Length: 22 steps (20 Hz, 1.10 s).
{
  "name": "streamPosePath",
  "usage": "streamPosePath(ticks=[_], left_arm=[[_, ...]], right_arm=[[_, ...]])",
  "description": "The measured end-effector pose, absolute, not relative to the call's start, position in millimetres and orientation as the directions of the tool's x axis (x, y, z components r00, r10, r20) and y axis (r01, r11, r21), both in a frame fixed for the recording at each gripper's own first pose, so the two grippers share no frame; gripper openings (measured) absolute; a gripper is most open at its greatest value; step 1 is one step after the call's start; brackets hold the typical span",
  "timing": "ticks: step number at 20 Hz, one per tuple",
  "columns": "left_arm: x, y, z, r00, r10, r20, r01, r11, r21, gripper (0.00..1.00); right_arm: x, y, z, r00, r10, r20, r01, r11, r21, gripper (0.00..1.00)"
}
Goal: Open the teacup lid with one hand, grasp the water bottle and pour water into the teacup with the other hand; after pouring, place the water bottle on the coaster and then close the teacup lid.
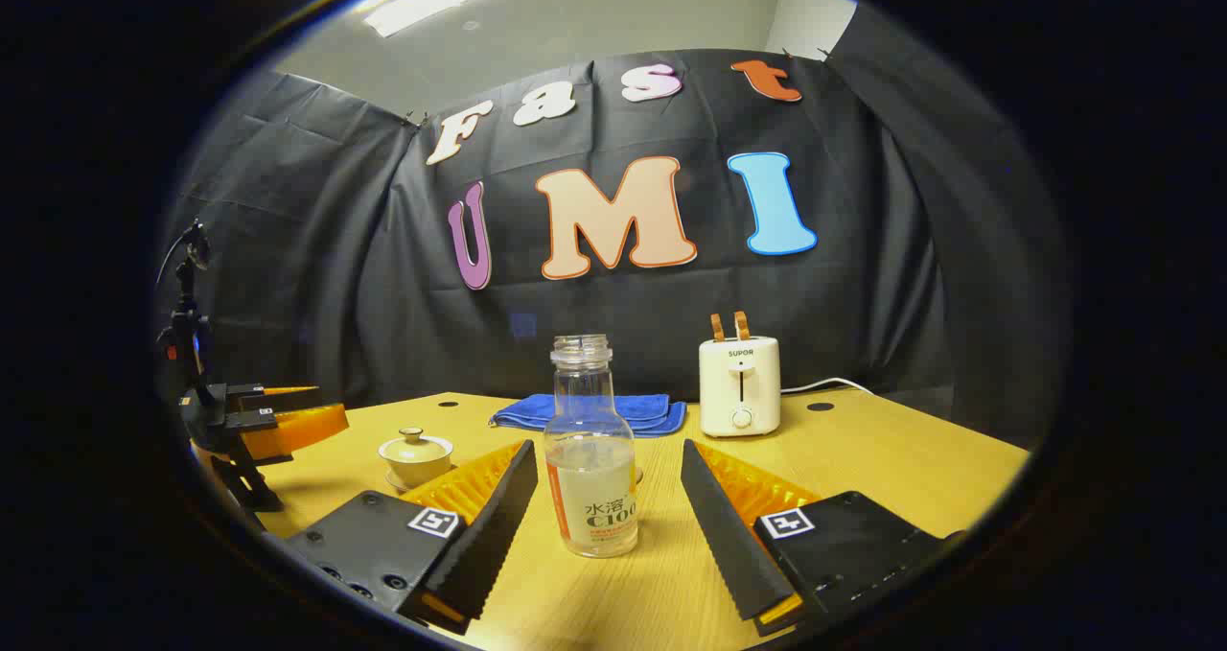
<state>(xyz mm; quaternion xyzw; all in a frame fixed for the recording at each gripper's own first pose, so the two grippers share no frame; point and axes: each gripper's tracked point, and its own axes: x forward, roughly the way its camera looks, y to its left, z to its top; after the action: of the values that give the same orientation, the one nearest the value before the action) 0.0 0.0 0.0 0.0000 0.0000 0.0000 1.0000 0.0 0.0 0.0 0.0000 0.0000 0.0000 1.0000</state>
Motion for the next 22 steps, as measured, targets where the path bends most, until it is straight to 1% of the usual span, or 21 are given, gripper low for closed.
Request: streamPosePath(ticks=[1, 2, 4, 6, 7, 8, 11, 12, 15, 17, 18, 19, 21, 22], left_arm=[[1, 0, 0, 1.0, 0.0, -0.006, 0.0, 1.0, 0.001, 0.96], [2, 0, -2, 1.0, 0.002, -0.009, -0.002, 1.0, -0.001, 0.96], [2, 2, -4, 1.0, 0.004, -0.019, -0.004, 1.0, -0.008, 0.96], [3, 3, -7, 1.0, 0.006, -0.03, -0.006, 1.0, -0.018, 0.96], [2, 4, -8, 0.999, 0.008, -0.036, -0.009, 1.0, -0.023, 0.96], [3, 5, -10, 0.999, 0.01, -0.041, -0.011, 1.0, -0.029, 0.96], [7, 9, -18, 0.996, 0.028, -0.079, -0.032, 0.998, -0.05, 0.96], [4, 11, -19, 0.996, 0.033, -0.078, -0.037, 0.998, -0.048, 0.96], [5, 9, -18, 0.997, 0.027, -0.078, -0.031, 0.998, -0.048, 0.97], [6, 8, -17, 0.997, 0.022, -0.073, -0.025, 0.998, -0.049, 0.97], [6, 7, -18, 0.997, 0.014, -0.075, -0.018, 0.999, -0.048, 0.97], [7, 2, -18, 0.997, -0.004, -0.074, 0.001, 0.999, -0.049, 0.97], [9, -7, -18, 0.996, -0.05, -0.07, 0.047, 0.998, -0.046, 0.96], [9, -8, -19, 0.996, -0.058, -0.073, 0.055, 0.998, -0.04, 0.96]], right_arm=[[2, 0, -2, 1.0, -0.001, -0.006, 0.001, 1.0, 0.004, 0.95], [3, 2, -3, 1.0, 0.0, -0.01, 0.0, 1.0, 0.009, 0.95], [4, 4, -2, 1.0, 0.002, -0.009, -0.002, 1.0, 0.016, 0.97], [6, 6, -5, 1.0, 0.002, -0.015, -0.002, 1.0, 0.008, 0.95], [7, 6, -6, 1.0, 0.002, -0.021, -0.002, 1.0, 0.002, 0.97], [8, 7, -8, 1.0, 0.002, -0.027, -0.002, 1.0, -0.004, 0.95], [10, 7, -12, 0.999, 0.002, -0.043, -0.003, 1.0, -0.016, 0.95], [11, 7, -14, 0.999, 0.001, -0.05, -0.002, 1.0, -0.015, 0.97], [12, 2, -13, 0.999, -0.015, -0.049, 0.015, 1.0, -0.008, 0.97], [12, 2, -13, 0.999, -0.018, -0.05, 0.017, 1.0, -0.006, 0.97], [12, 3, -13, 0.998, -0.018, -0.052, 0.018, 1.0, -0.01, 0.99], [13, 3, -13, 0.999, -0.019, -0.049, 0.018, 1.0, -0.022, 0.97], [14, 7, -15, 0.999, -0.013, -0.052, 0.009, 0.998, -0.066, 0.96], [14, 10, -17, 0.999, 0.002, -0.054, -0.005, 0.999, -0.052, 0.97]])
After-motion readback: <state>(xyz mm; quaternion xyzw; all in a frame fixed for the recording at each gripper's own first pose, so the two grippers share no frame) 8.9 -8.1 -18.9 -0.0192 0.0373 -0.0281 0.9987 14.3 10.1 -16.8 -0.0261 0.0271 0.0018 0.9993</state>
